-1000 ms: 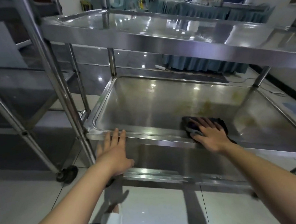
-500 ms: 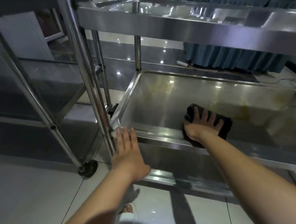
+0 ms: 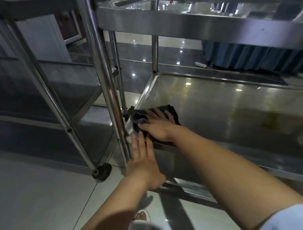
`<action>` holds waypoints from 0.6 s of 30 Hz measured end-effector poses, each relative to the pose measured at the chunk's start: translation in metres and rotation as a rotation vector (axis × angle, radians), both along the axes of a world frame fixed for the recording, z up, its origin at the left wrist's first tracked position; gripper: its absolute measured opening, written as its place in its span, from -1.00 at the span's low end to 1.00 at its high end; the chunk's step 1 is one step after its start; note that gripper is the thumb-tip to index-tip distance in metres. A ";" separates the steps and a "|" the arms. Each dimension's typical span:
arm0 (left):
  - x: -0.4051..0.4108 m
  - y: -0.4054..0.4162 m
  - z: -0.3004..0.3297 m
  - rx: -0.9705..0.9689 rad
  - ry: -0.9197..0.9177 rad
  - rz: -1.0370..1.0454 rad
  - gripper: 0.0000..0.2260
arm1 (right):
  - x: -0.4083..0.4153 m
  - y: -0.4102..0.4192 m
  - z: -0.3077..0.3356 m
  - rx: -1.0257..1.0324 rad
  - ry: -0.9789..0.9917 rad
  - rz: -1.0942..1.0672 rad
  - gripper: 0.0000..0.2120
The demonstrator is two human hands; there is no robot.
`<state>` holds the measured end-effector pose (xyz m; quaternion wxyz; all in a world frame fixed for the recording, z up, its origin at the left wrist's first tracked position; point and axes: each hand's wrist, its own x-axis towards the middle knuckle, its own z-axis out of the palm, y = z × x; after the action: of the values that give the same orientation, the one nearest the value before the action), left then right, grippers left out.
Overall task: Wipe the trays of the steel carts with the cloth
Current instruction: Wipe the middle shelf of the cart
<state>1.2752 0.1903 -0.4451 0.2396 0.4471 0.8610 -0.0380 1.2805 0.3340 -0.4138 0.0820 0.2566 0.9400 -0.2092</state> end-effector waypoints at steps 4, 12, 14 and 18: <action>-0.004 -0.003 -0.003 0.032 -0.009 -0.005 0.06 | 0.021 -0.013 0.001 -0.010 0.011 -0.033 -0.43; -0.003 -0.010 -0.004 0.162 -0.025 0.013 0.04 | 0.070 -0.022 0.006 0.058 -0.030 -0.124 -0.42; -0.002 -0.012 0.002 0.233 -0.090 0.027 0.00 | 0.088 -0.018 0.005 0.074 -0.040 -0.143 -0.40; -0.007 -0.015 0.021 0.553 -0.233 0.177 -0.26 | 0.129 -0.012 0.006 0.101 -0.042 -0.133 -0.41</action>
<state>1.2680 0.1754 -0.4244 0.2086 0.4200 0.8409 0.2702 1.4091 0.3223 -0.4078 0.0746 0.3266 0.9283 -0.1612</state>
